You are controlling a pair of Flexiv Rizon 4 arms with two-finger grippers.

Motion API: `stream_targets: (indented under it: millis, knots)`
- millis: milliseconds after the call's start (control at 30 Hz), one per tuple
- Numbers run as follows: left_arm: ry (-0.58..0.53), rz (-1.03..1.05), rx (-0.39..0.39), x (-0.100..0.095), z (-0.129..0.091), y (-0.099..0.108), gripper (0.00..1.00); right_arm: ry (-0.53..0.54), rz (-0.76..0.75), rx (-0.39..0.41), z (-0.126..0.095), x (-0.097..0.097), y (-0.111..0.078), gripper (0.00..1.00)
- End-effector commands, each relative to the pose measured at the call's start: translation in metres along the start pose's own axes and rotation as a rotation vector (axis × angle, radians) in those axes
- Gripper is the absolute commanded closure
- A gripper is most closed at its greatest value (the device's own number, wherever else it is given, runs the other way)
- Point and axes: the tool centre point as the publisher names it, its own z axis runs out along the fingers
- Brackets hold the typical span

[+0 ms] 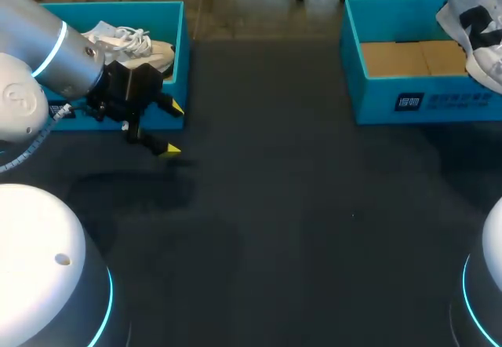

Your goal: Take the shoe out of the shoebox, open the shoe tongue, remove and reinsert the insole, then place the shoe into the shoebox

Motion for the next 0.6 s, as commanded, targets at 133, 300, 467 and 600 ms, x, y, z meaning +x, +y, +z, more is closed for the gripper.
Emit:
stream_targets:
  millis: [133,300,467,600]
  knots:
    - [0.001,0.001,-0.002,0.000,0.000,0.000,0.00,0.007,0.012,0.002,0.026,-0.009,-0.038,1.00]
    - [0.001,0.001,-0.002,0.000,0.000,0.000,0.00,0.021,-0.004,0.017,0.043,-0.014,-0.070,1.00]
    - [0.001,0.001,-0.002,0.000,0.000,0.000,0.00,0.025,-0.003,0.036,0.061,-0.019,-0.106,1.00]
    - [0.001,0.001,-0.002,0.000,0.000,0.000,0.00,0.027,0.056,0.056,0.068,-0.025,-0.131,1.00]
